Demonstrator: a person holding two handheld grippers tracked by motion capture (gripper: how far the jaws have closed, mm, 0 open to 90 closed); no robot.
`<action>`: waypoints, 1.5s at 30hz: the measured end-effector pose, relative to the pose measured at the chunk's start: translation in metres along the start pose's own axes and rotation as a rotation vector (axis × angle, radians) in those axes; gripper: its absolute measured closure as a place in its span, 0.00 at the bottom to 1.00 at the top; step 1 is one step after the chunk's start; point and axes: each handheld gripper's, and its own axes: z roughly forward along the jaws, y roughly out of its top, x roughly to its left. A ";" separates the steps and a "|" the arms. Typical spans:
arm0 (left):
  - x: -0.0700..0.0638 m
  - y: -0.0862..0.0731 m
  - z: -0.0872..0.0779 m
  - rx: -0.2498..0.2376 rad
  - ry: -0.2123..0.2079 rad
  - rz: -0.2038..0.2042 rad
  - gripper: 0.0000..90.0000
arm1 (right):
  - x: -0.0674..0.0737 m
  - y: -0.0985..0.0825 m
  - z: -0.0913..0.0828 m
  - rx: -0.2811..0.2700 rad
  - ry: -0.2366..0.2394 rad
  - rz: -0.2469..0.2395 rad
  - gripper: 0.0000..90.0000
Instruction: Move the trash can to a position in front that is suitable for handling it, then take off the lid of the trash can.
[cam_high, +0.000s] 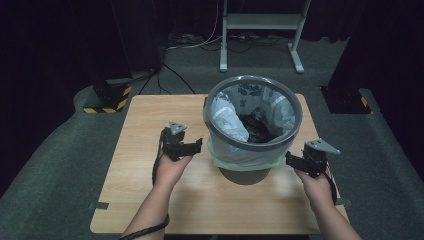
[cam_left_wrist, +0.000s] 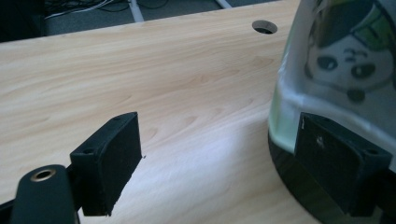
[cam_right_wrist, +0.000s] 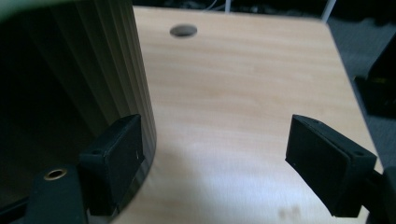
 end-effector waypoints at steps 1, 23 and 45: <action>0.006 -0.003 -0.007 -0.003 -0.009 -0.014 0.16 | -0.002 -0.003 -0.002 0.013 0.008 0.008 0.20; 0.076 -0.093 -0.018 0.200 0.130 0.067 0.03 | -0.006 -0.062 0.021 0.197 0.008 -0.061 0.15; 0.067 -0.088 -0.014 0.294 0.245 0.033 0.00 | -0.007 -0.061 0.023 0.200 0.039 -0.074 0.15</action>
